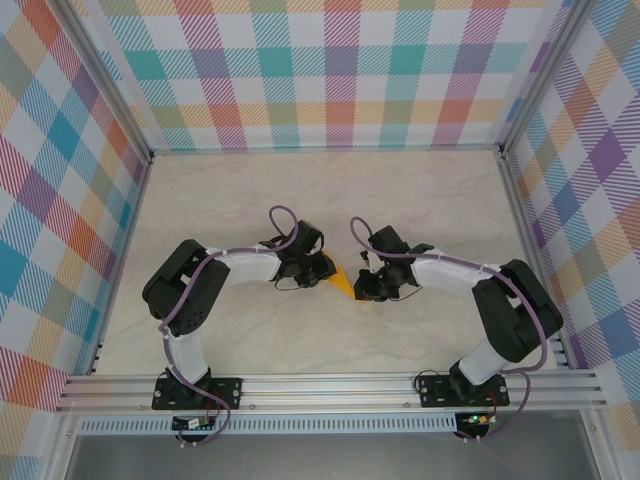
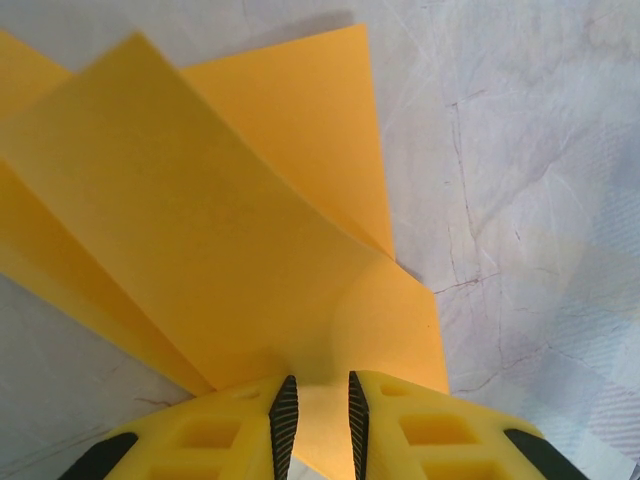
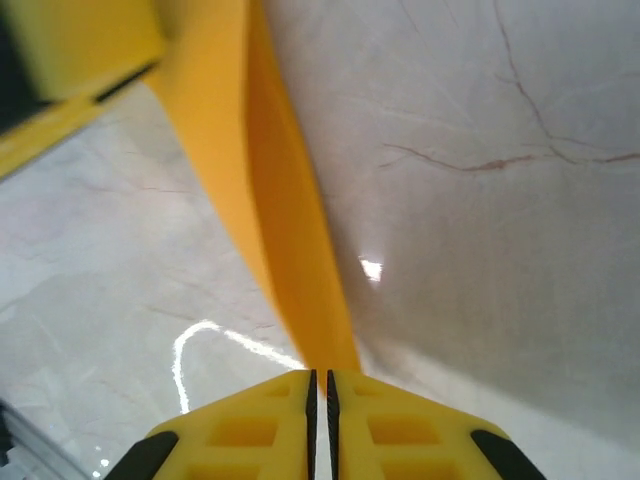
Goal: Fold a paper plane with a square sheet of paper (pick it up from the middle)
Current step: Fold the wing for the fifth time at the center of the table.
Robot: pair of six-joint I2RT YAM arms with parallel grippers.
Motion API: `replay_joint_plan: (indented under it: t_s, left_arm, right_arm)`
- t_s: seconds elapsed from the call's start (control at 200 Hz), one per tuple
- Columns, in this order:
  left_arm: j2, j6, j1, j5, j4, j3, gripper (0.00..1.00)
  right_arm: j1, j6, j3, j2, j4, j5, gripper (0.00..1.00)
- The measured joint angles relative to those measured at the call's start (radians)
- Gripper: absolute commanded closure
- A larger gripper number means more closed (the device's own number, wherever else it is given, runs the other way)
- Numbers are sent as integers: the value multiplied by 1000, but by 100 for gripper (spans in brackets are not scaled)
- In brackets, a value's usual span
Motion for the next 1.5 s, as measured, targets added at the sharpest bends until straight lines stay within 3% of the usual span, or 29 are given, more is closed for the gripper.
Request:
replay_joint_plan:
  t_s: [0.15, 0.525, 1.005, 1.5]
  left_arm:
    - [1, 0, 0, 0, -3, 2, 75]
    - [6, 0, 0, 0, -21, 13, 74]
    - [9, 0, 0, 0, -28, 19, 75]
    - [9, 0, 0, -1, -29, 19, 75]
  right_arm:
    - [11, 0, 19, -16, 4, -12, 86]
    - [31, -3, 55, 109, 2, -33, 87]
    - [30, -12, 57, 116, -4, 27, 87]
    - [3, -7, 33, 122, 29, -34, 88]
